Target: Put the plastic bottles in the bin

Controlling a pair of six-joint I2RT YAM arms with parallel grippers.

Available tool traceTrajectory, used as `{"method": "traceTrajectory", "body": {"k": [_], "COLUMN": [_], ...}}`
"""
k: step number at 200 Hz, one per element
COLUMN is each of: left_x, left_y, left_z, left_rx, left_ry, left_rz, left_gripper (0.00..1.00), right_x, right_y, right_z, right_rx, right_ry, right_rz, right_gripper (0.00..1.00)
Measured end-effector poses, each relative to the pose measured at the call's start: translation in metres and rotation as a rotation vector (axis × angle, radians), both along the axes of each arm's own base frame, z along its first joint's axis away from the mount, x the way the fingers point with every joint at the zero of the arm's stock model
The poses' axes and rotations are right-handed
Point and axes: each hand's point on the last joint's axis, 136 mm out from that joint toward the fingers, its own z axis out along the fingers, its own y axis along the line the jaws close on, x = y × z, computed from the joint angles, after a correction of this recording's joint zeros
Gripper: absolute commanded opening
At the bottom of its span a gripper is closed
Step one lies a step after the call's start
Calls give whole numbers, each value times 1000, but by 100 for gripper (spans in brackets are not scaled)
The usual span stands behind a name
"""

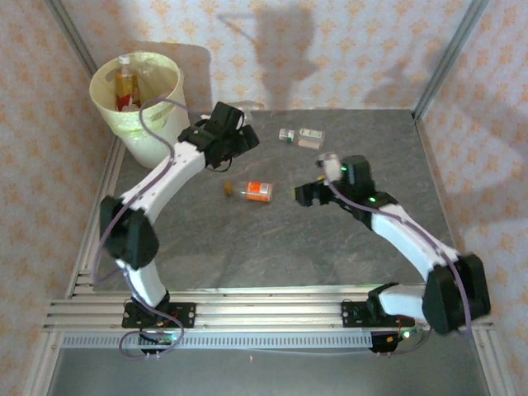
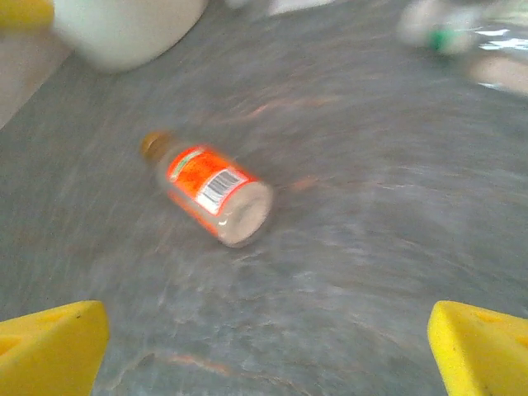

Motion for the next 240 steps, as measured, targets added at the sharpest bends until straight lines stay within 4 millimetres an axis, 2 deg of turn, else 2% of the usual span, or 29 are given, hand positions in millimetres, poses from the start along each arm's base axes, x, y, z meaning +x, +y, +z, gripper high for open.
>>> {"method": "traceTrajectory", "body": {"k": [12,26,32,42,62,69,84,92,112,147,174,205,240], "left_x": [-16,-27,-29,-33,-45,-47,-33,-30,-32,-26,-25,-26,-37], "left_y": [-7,-17,-19,-21,-18,-14,-18,-20,-21,-24,-25,-25,-22], "left_z": [8,-8,-22,-58,-129,-141,-121,-118,-131,-129,-129,-129,-128], "left_rx": [-71,-154,-184,-222,-229,-218,-296,-323,-342,-382,-388,-387,-379], "left_ry": [-16,14,41,113,258,276,223,212,243,227,228,230,251], "left_rz": [47,100,131,194,315,353,393,408,445,459,460,458,446], "left_gripper": [100,100,100,100,100,100,100,100,100,100,100,100,100], "right_x": [6,17,22,27,26,23,16,11,1,-7,-6,-3,-8], "right_y": [26,47,55,66,73,74,76,77,78,71,70,71,65], "right_z": [-13,-27,-33,-43,-65,-73,-84,-88,-100,-115,-108,-86,-73], "right_rx": [-78,-172,-206,-247,-308,-331,-368,-380,-395,-414,-411,-389,-374], "right_ry": [2,-16,-27,-42,-49,-46,-50,-51,-46,-26,-60,-142,-188], "right_rz": [129,248,292,355,441,466,508,523,550,551,538,513,479], "right_gripper": [99,99,99,99,99,99,99,99,99,99,99,99,99]}}
